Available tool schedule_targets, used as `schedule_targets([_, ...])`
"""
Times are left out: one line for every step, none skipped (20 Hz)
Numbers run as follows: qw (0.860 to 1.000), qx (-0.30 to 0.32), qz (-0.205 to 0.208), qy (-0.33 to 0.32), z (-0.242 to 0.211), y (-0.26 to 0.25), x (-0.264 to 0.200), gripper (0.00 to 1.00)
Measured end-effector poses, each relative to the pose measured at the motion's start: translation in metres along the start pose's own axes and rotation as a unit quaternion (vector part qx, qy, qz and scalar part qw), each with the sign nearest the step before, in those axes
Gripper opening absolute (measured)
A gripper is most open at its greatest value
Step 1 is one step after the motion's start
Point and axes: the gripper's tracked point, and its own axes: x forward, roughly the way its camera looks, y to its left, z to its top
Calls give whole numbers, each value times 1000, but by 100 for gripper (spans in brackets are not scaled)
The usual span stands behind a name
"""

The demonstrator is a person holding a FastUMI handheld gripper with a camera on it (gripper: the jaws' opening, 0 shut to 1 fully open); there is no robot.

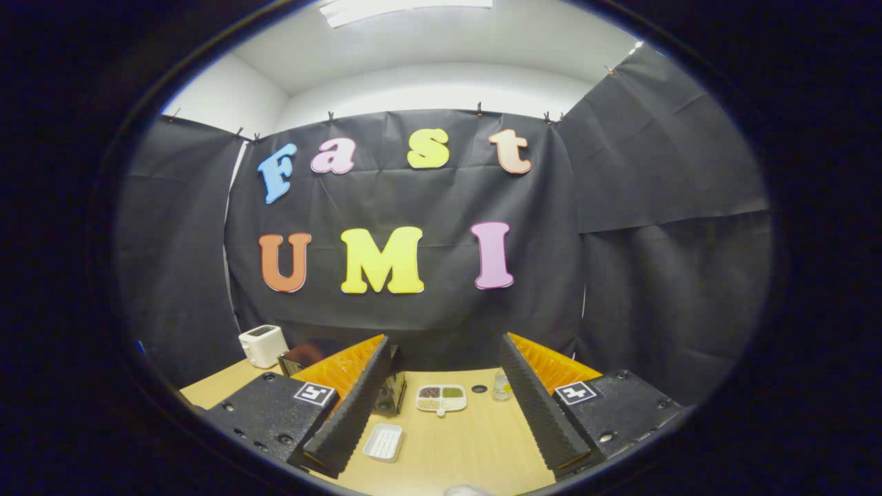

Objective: Open the toaster oven, put the food inside, and close the toaster oven door.

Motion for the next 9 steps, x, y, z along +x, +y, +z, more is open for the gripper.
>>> schedule_targets([1000,-2,0,0,0,0,0,100])
schedule_targets([1000,-4,1,0,1,1,-1,100])
schedule_targets([1000,-3,1,2,1,2,-1,100])
schedule_targets([1000,-2,3,2,1,4,-1,100])
schedule_targets([1000,-1,3,2,1,5,-2,100])
schedule_targets([1000,-2,4,3,2,6,-1,100])
schedule_targets([1000,-4,4,4,2,8,-2,100])
schedule_targets([1000,-6,5,3,5,9,-3,100])
schedule_targets([1000,-7,4,-1,9,10,-5,100])
